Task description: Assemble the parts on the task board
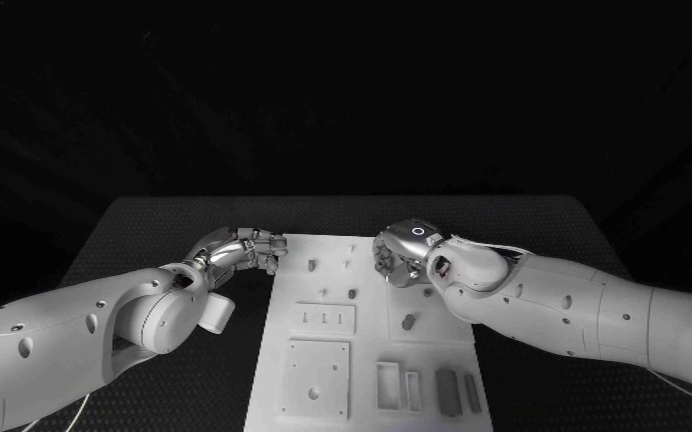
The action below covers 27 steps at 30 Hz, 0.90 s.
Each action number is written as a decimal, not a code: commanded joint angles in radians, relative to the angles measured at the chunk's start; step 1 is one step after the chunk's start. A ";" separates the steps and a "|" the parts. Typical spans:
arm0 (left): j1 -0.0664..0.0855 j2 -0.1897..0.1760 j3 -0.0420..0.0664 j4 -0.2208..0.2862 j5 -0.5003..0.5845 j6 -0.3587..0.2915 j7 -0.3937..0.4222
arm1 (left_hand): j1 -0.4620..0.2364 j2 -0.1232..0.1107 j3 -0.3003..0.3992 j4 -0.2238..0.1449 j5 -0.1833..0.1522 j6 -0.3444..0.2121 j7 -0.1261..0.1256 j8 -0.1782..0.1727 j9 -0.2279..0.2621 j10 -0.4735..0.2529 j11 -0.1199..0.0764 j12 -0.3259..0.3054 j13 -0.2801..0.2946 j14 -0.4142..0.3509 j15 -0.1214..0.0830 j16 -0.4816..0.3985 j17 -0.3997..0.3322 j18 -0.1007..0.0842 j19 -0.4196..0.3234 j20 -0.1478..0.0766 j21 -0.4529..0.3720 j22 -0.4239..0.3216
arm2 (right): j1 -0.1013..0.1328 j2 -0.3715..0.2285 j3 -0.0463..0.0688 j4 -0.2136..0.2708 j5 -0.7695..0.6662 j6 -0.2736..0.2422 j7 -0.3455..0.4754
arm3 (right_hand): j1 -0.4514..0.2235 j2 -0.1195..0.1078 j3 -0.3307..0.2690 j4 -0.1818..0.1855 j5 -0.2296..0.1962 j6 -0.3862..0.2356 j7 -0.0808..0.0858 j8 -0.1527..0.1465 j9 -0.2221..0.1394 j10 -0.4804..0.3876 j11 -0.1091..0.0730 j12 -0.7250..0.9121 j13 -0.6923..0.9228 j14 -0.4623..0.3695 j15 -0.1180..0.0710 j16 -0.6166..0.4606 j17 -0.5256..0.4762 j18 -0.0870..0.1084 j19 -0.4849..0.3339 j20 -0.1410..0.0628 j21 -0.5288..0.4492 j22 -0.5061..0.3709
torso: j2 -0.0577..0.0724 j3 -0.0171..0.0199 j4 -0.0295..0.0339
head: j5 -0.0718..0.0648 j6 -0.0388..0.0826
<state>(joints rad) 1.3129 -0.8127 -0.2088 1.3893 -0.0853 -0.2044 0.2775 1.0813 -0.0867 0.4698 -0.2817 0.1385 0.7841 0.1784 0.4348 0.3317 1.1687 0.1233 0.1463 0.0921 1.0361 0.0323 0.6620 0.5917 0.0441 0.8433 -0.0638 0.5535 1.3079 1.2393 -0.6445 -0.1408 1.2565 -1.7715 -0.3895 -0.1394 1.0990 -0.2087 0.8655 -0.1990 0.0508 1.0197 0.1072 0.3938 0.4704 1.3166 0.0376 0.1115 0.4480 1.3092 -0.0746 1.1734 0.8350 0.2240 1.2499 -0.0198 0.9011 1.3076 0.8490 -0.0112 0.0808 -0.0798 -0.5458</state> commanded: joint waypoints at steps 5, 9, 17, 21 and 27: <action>0.001 0.001 0.001 -0.001 0.004 0.012 0.005 | -0.004 0.000 0.006 -0.003 -0.002 0.003 0.004 -0.006 0.002 -0.003 0.000 -0.004 -0.001 -0.004 0.000 0.007 -0.002 0.010 -0.003 -0.004 0.004 0.016 | -0.008 0.003 0.004 0.010 -0.005 0.028 -0.049 | 0.001 0.022 0.007 -0.012 0.003 0.013 -0.004 0.003 0.002 0.006 -0.003 -0.006 0.002 0.007 -0.001 0.007 0.001 0.038 0.001 -0.007 0.009 0.022 | -0.001 -0.0008 0.0004 | 0.001 0.003; 0.001 0.001 0.001 -0.001 0.004 0.011 0.005 | -0.003 0.000 0.006 -0.003 -0.001 0.003 0.004 -0.006 0.002 -0.003 0.000 -0.004 -0.001 -0.004 0.000 0.007 -0.002 0.010 -0.004 -0.004 0.004 0.016 | -0.001 0.001 0.011 0.019 -0.011 0.014 -0.062 | -0.001 0.022 0.009 -0.014 0.000 0.014 -0.004 0.003 0.002 0.008 -0.003 -0.008 0.002 0.007 -0.002 0.008 0.001 0.038 0.002 -0.008 0.011 0.022 | 0.000 -0.0004 -0.0001 | 0.003 0.006; 0.001 0.001 0.001 -0.003 0.004 0.009 0.006 | -0.003 0.000 0.007 -0.003 -0.001 0.003 0.004 -0.006 0.002 -0.003 0.000 -0.004 -0.001 -0.004 0.000 0.007 -0.002 0.010 -0.004 -0.004 0.005 0.016 | 0.007 0.015 0.026 0.022 -0.034 -0.013 -0.090 | -0.001 0.019 0.015 -0.015 0.000 0.017 -0.005 0.002 0.003 0.011 -0.004 -0.009 0.003 0.008 -0.003 0.010 0.002 0.038 0.003 -0.009 0.014 0.021 | 0.000 0.0001 0.0000 | 0.004 0.012; 0.001 0.001 0.001 -0.003 0.004 0.009 0.006 | -0.002 0.000 0.007 -0.003 -0.001 0.003 0.004 -0.006 0.003 -0.002 0.000 -0.005 -0.001 -0.005 0.000 0.007 -0.002 0.010 -0.004 -0.003 0.005 0.016 | 0.009 0.029 0.026 0.018 -0.049 -0.022 -0.103 | -0.001 0.018 0.017 -0.016 -0.001 0.018 -0.005 0.002 0.003 0.012 -0.005 -0.010 0.003 0.008 -0.003 0.011 0.002 0.038 0.003 -0.010 0.016 0.021 | 0.001 0.0005 0.0009 | 0.005 0.014; 0.001 0.003 0.001 -0.006 0.004 0.009 0.006 | -0.002 -0.001 0.008 -0.003 -0.001 0.003 0.004 -0.007 0.003 -0.002 0.000 -0.005 -0.001 -0.005 0.000 0.007 -0.002 0.010 -0.004 -0.003 0.005 0.016 | 0.011 0.055 0.027 0.007 -0.066 -0.054 -0.122 | -0.001 0.016 0.020 -0.016 -0.001 0.018 -0.005 0.002 0.003 0.013 -0.005 -0.011 0.003 0.007 -0.003 0.012 0.002 0.038 0.004 -0.011 0.017 0.021 | 0.001 0.0006 0.0005 | 0.007 0.016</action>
<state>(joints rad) 1.3129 -0.8124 -0.2086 1.3824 -0.0852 -0.2046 0.2772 1.0814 -0.0867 0.4724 -0.2843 0.1385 0.7841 0.1785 0.4348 0.3334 1.1687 0.1232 0.1462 0.0922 1.0361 0.0323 0.6660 0.5909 0.0367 0.8433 -0.0637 0.5535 1.3076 1.2501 -0.5957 -0.1146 1.2669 -1.8031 -0.4121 -0.2336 1.0967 -0.1955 0.8803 -0.2143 0.0503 1.0262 0.1077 0.3921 0.4697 1.3205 0.0337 0.1031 0.4506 1.3119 -0.0773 1.1810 0.8358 0.2233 1.2537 -0.0235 0.9137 1.3075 0.8494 -0.0110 0.0812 -0.0731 -0.5306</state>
